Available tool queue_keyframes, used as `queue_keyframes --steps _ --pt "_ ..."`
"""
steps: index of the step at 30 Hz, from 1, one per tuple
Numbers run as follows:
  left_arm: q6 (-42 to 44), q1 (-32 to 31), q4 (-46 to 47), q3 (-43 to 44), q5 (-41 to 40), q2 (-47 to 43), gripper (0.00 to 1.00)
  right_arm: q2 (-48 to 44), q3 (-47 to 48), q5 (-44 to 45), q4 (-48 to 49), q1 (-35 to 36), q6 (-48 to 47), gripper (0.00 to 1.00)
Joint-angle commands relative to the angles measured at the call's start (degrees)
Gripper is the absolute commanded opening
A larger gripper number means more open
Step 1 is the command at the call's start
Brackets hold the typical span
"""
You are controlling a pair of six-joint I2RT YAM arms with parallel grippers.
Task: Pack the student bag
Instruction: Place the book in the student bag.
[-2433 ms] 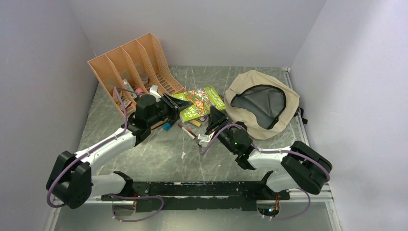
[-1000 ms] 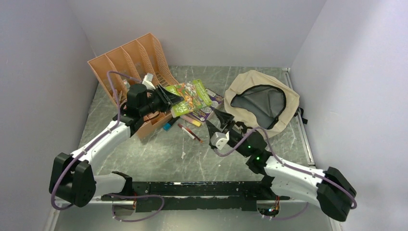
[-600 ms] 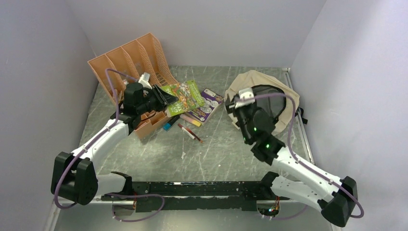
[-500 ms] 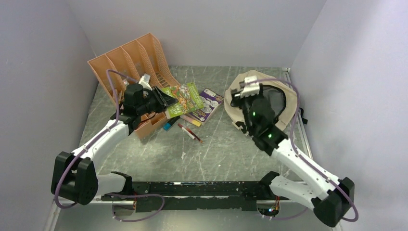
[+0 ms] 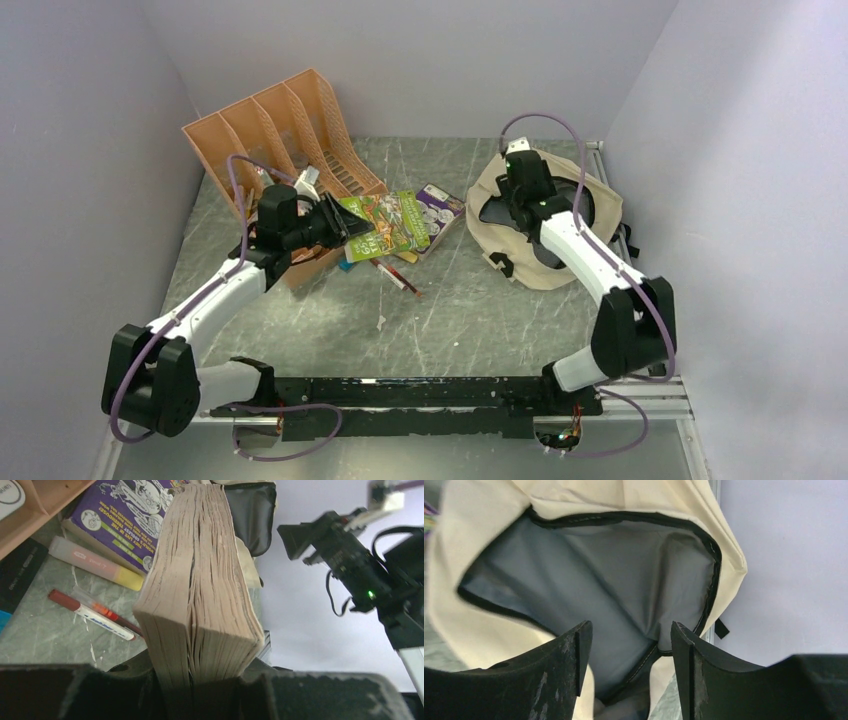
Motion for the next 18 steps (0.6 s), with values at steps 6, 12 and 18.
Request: queue_keyframes --steps 6,12,18 --pt "0.88 -1.85 3.72 1.99 4.16 -3.24 0.05 13.06 6.71 -2.35 -5.95 -7.07 -6.92 0.69" --pt "0.56 -2.04 4.04 1.44 4.05 -3.48 0.05 14.9 3.16 -6.67 -0.15 -7.24 -12.89 0.76" --pt "-0.12 -2.04 4.75 0.39 4.12 -3.75 0.05 17.23 -0.6 -7.23 7.14 -7.17 -18.19 0.79"
